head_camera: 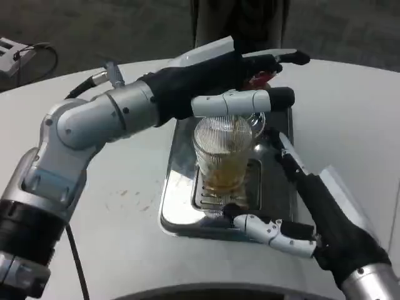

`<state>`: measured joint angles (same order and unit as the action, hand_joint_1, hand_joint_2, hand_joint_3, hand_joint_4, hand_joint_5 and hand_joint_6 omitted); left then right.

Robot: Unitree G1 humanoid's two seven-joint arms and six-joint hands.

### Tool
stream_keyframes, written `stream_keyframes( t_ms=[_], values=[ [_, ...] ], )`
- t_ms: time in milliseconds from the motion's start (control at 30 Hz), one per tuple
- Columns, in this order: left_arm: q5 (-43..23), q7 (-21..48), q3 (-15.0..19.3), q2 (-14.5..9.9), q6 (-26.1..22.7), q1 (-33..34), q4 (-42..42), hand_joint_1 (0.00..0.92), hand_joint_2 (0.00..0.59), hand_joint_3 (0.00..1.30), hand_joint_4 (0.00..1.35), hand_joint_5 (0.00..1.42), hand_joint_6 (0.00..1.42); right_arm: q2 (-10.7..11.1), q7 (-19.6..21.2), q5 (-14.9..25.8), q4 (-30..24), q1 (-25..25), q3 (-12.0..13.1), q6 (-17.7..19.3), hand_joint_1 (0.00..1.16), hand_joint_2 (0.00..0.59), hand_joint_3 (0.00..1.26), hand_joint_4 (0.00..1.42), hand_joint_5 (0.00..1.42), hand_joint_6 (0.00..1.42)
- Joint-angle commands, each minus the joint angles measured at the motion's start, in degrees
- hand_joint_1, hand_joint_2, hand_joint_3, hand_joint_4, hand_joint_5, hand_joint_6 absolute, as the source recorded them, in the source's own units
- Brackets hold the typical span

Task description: Grasp the cup under the faucet to collect the drink, then remove the cup.

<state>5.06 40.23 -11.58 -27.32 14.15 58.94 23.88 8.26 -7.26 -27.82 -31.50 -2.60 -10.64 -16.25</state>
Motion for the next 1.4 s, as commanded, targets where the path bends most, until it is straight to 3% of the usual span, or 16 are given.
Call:
stream_keyframes(
  t_ms=[33, 500, 1400],
  values=[
    [0.86, 1.72, -0.12, -1.28, -1.31, -1.84, -0.19, 0.0, 0.0, 0.12, 0.0, 0.05, 0.07, -2.44, 3.5, -0.83, 3.91, -2.51, -0.66, 0.14, 0.66, 0.233, 0.0, 0.0, 0.04, 0.0],
    [0.6, 2.18, 0.63, -1.85, -1.87, -1.0, -0.71, 0.0, 0.0, 0.12, 0.0, 0.04, 0.06, -6.25, 11.23, -0.22, 15.77, -9.29, -0.7, 1.42, 0.68, 0.227, 0.0, 0.0, 0.05, 0.0],
    [0.67, 3.93, 1.71, -3.27, -1.33, 0.35, -0.97, 0.0, 0.0, 0.13, 0.01, 0.04, 0.06, -10.44, 15.44, -0.23, 27.44, -18.14, -2.58, 1.54, 0.7, 0.217, 0.0, 0.0, 0.03, 0.0]
  ],
)
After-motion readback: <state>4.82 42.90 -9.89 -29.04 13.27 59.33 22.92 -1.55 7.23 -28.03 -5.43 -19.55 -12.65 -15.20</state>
